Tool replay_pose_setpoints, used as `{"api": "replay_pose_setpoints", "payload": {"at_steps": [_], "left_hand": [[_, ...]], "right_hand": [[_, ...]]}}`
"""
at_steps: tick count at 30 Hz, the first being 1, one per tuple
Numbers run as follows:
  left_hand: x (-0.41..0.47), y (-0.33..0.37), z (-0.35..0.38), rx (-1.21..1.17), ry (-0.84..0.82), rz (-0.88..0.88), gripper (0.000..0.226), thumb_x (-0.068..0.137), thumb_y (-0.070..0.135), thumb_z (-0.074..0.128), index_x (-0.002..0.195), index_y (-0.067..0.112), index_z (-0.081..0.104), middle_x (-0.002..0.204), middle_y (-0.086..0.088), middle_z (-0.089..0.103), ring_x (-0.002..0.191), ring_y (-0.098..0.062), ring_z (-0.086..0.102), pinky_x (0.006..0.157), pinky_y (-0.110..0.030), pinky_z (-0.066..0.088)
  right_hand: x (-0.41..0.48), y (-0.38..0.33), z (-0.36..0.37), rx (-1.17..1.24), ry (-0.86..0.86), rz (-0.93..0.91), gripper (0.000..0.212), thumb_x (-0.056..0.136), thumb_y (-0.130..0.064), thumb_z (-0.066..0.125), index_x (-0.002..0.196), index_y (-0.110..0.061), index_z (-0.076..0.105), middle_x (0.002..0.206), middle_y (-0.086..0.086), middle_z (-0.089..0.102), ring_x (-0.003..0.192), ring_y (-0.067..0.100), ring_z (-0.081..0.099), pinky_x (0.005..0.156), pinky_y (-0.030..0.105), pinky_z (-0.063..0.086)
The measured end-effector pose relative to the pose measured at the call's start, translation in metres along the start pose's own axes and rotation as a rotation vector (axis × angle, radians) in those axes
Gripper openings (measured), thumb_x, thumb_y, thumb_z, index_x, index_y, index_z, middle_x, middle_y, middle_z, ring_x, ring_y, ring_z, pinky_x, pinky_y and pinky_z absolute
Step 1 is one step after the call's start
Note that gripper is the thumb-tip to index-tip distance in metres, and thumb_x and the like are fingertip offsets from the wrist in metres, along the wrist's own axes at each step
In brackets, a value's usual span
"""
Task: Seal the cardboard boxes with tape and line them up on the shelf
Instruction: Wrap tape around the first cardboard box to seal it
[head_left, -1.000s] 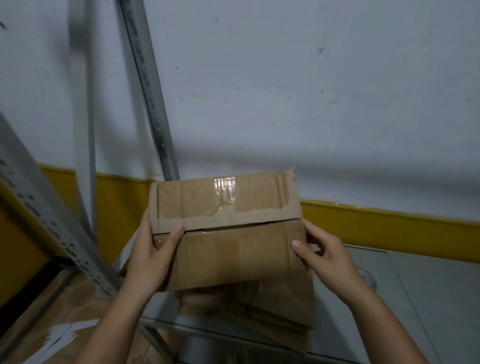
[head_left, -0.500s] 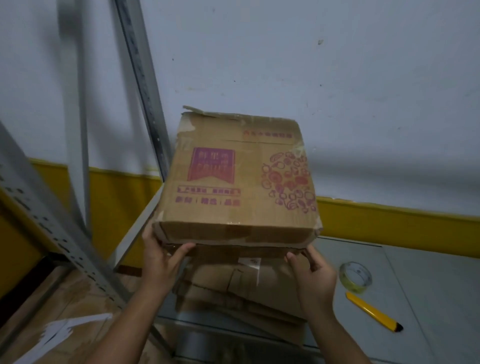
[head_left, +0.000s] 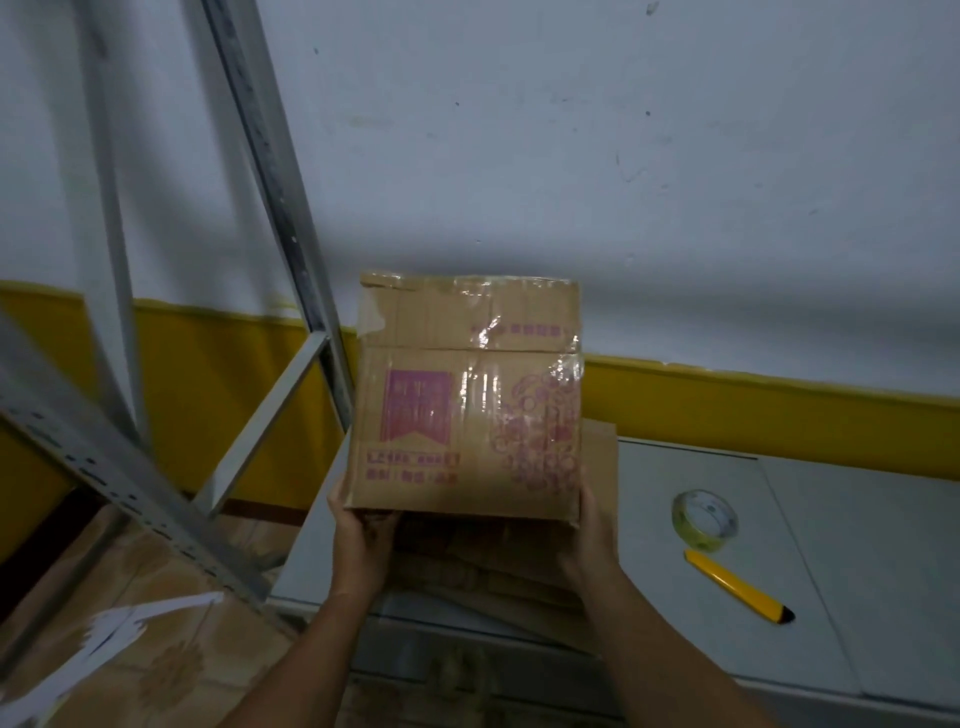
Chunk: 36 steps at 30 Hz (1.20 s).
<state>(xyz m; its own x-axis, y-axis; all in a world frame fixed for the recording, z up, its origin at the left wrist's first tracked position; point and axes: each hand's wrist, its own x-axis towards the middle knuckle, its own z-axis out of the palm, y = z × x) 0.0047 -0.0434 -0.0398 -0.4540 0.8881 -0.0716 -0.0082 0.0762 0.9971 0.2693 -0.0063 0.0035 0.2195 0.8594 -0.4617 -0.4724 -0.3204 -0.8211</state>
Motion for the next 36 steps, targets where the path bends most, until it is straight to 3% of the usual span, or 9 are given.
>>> {"api": "replay_pose_setpoints", "payload": {"at_steps": [2, 5, 11, 16, 21, 25, 29, 33, 36], "left_hand": [[-0.005, 0.004, -0.003, 0.023, -0.033, 0.035, 0.067, 0.098, -0.006, 0.065, 0.147, 0.027, 0.033, 0.130, 0.016, 0.057, 0.110, 0.008, 0.063, 0.086, -0.019, 0.058], [-0.003, 0.006, -0.022, 0.106, -0.094, 0.057, 0.048, 0.100, 0.024, 0.064, 0.141, 0.039, 0.044, 0.133, 0.017, 0.060, 0.119, -0.010, 0.064, 0.093, -0.036, 0.058], [0.014, 0.036, -0.042, -0.573, -0.145, -0.512, 0.041, 0.110, 0.006, 0.036, 0.138, 0.019, 0.063, 0.134, -0.017, 0.070, 0.124, -0.036, 0.066, 0.091, -0.048, 0.063], [0.031, 0.069, -0.044, -0.504, -0.128, -0.714, 0.057, 0.108, 0.055, 0.042, 0.131, 0.008, 0.065, 0.130, -0.025, 0.070, 0.127, -0.043, 0.062, 0.113, -0.058, 0.046], [0.038, 0.094, -0.022, -0.274, -0.281, -0.691, 0.036, 0.108, 0.040, 0.052, 0.122, 0.012, 0.070, 0.109, -0.018, 0.077, 0.097, -0.034, 0.075, 0.074, -0.047, 0.064], [0.025, 0.099, -0.011, -0.217, -0.243, -0.550, 0.030, 0.110, 0.030, 0.050, 0.106, 0.010, 0.071, 0.092, -0.017, 0.076, 0.078, -0.031, 0.073, 0.054, -0.037, 0.061], [0.016, 0.090, -0.012, -0.196, -0.309, -0.350, 0.027, 0.111, 0.022, 0.049, 0.116, 0.009, 0.072, 0.088, -0.013, 0.076, 0.074, -0.024, 0.074, 0.058, -0.034, 0.061], [0.027, 0.074, -0.007, -0.051, -0.400, -0.290, 0.027, 0.112, 0.015, 0.049, 0.128, 0.004, 0.067, 0.094, -0.016, 0.077, 0.079, -0.028, 0.076, 0.063, -0.038, 0.061], [0.045, 0.043, -0.006, 0.180, -0.436, -0.226, 0.028, 0.111, 0.017, 0.052, 0.132, 0.010, 0.068, 0.115, -0.017, 0.076, 0.104, -0.040, 0.074, 0.085, -0.057, 0.062]], "right_hand": [[0.005, 0.003, -0.003, -0.019, 0.009, 0.002, 0.031, 0.103, -0.032, 0.054, 0.108, -0.014, 0.079, 0.110, 0.019, 0.075, 0.105, 0.038, 0.070, 0.095, 0.057, 0.054], [0.006, 0.006, -0.008, -0.086, 0.046, 0.039, 0.029, 0.104, -0.030, 0.054, 0.106, -0.014, 0.079, 0.105, 0.016, 0.076, 0.098, 0.034, 0.072, 0.080, 0.047, 0.059], [0.013, 0.015, -0.014, -0.087, 0.123, 0.090, 0.028, 0.103, -0.023, 0.057, 0.120, -0.005, 0.070, 0.109, 0.020, 0.073, 0.092, 0.032, 0.070, 0.070, 0.039, 0.057], [0.013, 0.005, -0.011, -0.177, 0.086, 0.127, 0.021, 0.106, -0.025, 0.053, 0.112, -0.015, 0.071, 0.109, 0.013, 0.073, 0.096, 0.029, 0.067, 0.079, 0.042, 0.058], [0.017, -0.022, -0.008, -0.264, 0.003, 0.342, 0.032, 0.100, -0.037, 0.056, 0.114, -0.014, 0.072, 0.117, 0.018, 0.070, 0.114, 0.040, 0.062, 0.093, 0.064, 0.055], [0.022, -0.028, -0.007, -0.221, 0.077, 0.228, 0.033, 0.102, -0.025, 0.057, 0.116, 0.001, 0.072, 0.099, 0.022, 0.071, 0.097, 0.042, 0.065, 0.086, 0.056, 0.056], [0.014, -0.023, -0.018, -0.174, 0.090, 0.136, 0.026, 0.108, -0.015, 0.047, 0.109, -0.001, 0.070, 0.086, 0.019, 0.064, 0.080, 0.037, 0.061, 0.088, 0.056, 0.054], [0.024, -0.033, -0.029, -0.140, 0.087, 0.019, 0.034, 0.108, -0.010, 0.041, 0.091, -0.002, 0.068, 0.071, 0.011, 0.071, 0.073, 0.033, 0.068, 0.059, 0.037, 0.061], [0.039, -0.029, -0.040, -0.335, 0.117, 0.028, 0.038, 0.104, 0.002, 0.042, 0.078, -0.001, 0.070, 0.079, 0.017, 0.067, 0.092, 0.052, 0.065, 0.071, 0.041, 0.057]]}}
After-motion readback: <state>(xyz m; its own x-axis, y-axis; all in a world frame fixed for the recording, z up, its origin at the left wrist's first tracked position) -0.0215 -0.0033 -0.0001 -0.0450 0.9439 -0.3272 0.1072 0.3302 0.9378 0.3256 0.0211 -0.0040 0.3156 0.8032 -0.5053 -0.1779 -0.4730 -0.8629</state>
